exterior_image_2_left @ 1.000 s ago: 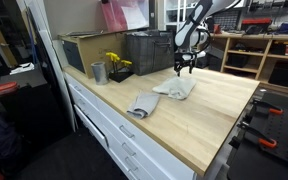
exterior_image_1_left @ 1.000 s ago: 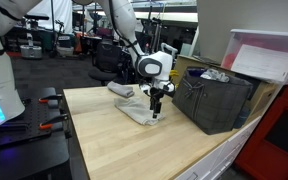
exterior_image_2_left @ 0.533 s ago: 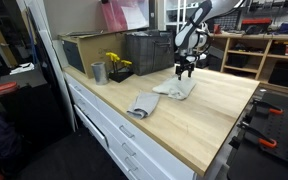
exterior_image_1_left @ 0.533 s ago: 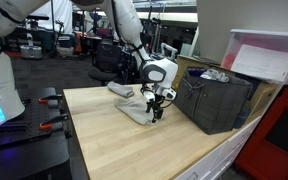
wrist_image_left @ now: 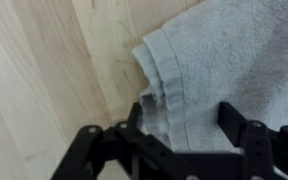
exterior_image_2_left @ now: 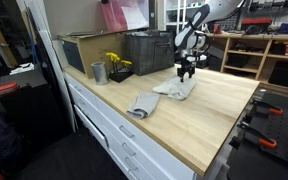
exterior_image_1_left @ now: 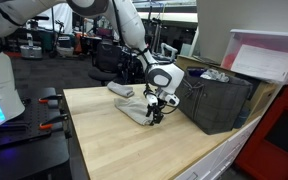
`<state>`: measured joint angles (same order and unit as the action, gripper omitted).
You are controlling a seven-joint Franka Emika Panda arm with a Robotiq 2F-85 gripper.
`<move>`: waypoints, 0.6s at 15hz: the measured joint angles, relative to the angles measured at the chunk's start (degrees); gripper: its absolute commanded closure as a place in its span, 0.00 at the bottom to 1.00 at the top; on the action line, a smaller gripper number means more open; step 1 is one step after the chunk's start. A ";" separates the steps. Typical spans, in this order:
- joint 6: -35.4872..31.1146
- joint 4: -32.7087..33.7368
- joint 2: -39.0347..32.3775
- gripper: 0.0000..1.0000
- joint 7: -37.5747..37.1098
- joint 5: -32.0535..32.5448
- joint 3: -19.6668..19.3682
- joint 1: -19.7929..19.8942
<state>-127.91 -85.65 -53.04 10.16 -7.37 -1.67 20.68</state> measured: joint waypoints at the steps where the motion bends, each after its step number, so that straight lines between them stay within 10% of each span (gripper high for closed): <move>1: 1.99 1.27 -0.48 0.61 0.20 -0.61 0.26 0.18; 6: 9.46 7.03 -3.13 0.99 0.88 -2.56 1.17 0.48; 9: 9.79 7.87 -3.36 0.96 -0.56 -2.35 0.31 -0.68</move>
<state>-118.12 -77.78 -56.40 9.60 -9.71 -1.36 20.00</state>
